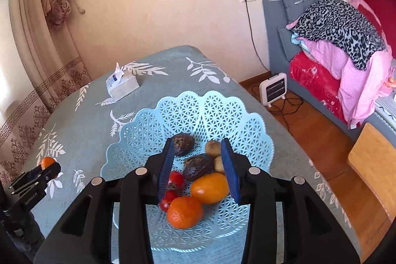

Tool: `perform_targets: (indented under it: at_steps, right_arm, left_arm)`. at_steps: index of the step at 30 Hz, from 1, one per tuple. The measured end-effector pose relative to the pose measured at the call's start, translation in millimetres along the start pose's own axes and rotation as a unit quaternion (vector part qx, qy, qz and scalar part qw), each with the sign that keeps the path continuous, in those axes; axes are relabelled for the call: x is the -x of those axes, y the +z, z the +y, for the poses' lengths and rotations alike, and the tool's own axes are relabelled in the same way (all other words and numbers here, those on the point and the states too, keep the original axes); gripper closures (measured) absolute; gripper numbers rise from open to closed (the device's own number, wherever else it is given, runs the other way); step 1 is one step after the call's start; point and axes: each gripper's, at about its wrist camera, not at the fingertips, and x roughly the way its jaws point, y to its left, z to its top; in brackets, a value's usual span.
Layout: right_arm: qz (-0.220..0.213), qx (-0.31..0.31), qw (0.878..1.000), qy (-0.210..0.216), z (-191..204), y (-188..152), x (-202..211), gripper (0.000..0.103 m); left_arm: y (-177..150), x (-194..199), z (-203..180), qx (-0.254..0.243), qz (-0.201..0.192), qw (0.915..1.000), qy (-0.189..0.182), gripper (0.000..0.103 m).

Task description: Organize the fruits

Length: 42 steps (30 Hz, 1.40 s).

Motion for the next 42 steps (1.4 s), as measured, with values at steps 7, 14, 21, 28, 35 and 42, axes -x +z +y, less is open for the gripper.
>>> perform_targets:
  at_steps: [7,14,21,28,35,42]
  right_arm:
    - [-0.013,-0.008,1.0,-0.017,-16,-5,1,0.058]
    - [-0.013,-0.018,1.0,-0.02,-26,-7,1,0.058]
    - [-0.009,-0.025,0.999,-0.017,-29,-8,-1,0.058]
    - [-0.004,-0.027,0.999,-0.017,-31,-9,-5,0.057]
    - [-0.002,-0.028,0.999,-0.017,-30,-10,-6,0.057]
    - [-0.002,-0.025,1.0,-0.018,-29,-11,-7,0.056]
  left_arm:
    - [15,-8,-42,-0.035,-0.006,0.9989,-0.03,0.061]
    - [26,-20,-80,-0.063,-0.007,0.9964,-0.057,0.061]
    - [31,-32,-107,-0.088,-0.004,0.9932,-0.076,0.061]
    - [29,-40,-122,-0.098,0.005,0.9912,-0.088,0.061]
    - [28,-37,-123,-0.101,-0.007,0.9912,-0.086,0.048]
    - [24,-32,-118,-0.1,-0.014,0.9922,-0.073,0.037]
